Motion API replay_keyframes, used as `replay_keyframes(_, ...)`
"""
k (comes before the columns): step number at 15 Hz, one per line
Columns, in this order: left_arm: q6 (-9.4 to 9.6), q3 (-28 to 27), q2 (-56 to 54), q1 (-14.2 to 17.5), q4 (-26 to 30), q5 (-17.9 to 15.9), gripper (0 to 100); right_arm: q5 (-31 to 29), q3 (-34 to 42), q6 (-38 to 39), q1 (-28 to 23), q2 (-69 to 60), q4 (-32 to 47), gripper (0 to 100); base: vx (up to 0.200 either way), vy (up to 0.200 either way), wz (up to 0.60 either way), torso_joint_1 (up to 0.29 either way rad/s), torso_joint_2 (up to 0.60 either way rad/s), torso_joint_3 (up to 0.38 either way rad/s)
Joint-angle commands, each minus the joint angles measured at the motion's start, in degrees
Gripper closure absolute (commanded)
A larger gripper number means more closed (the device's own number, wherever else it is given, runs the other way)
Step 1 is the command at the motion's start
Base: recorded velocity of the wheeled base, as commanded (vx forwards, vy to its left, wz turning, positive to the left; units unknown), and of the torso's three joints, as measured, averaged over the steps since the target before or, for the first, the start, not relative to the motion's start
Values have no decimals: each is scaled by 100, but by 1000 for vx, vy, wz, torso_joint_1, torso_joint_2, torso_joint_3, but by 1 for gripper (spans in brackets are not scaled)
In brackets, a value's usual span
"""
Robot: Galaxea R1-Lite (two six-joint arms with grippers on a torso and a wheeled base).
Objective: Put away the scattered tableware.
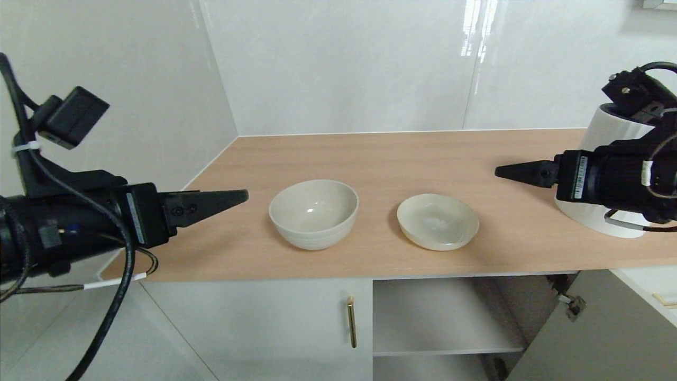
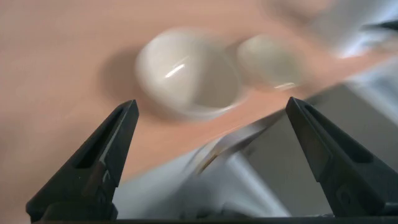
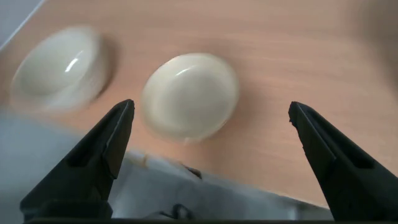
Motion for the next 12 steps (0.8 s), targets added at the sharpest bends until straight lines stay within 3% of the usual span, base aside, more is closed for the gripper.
replay_keyframes(1, -89, -890, 638, 3, 882, 704, 0, -61, -252, 61, -3, 443, 47, 0, 0, 0, 0, 0, 0, 0)
replay_keyframes(3, -863, -1198, 963, -155, 970, 800, 0, -219, -252, 61, 23, 530, 179, 0, 0, 0, 0, 0, 0, 0)
replay_keyframes(4, -1109, -1303, 1130, -164, 970, 835, 0, -359, -270, 70, 32, 601, 205, 0, 0, 0, 0, 0, 0, 0)
replay_keyframes(6, -1161, -1488, 1552, -208, 970, 1152, 0, -465, -279, 70, 32, 662, 196, 0, 0, 0, 0, 0, 0, 0)
replay_keyframes(9, -1170, -1655, 2255, -410, 952, 1987, 0, -474, -261, 78, 102, 697, 188, 0, 0, 0, 0, 0, 0, 0)
replay_keyframes(12, -1170, -1681, 2404, -428, 943, 2013, 0, -474, -243, 78, 102, 689, 188, 0, 0, 0, 0, 0, 0, 0)
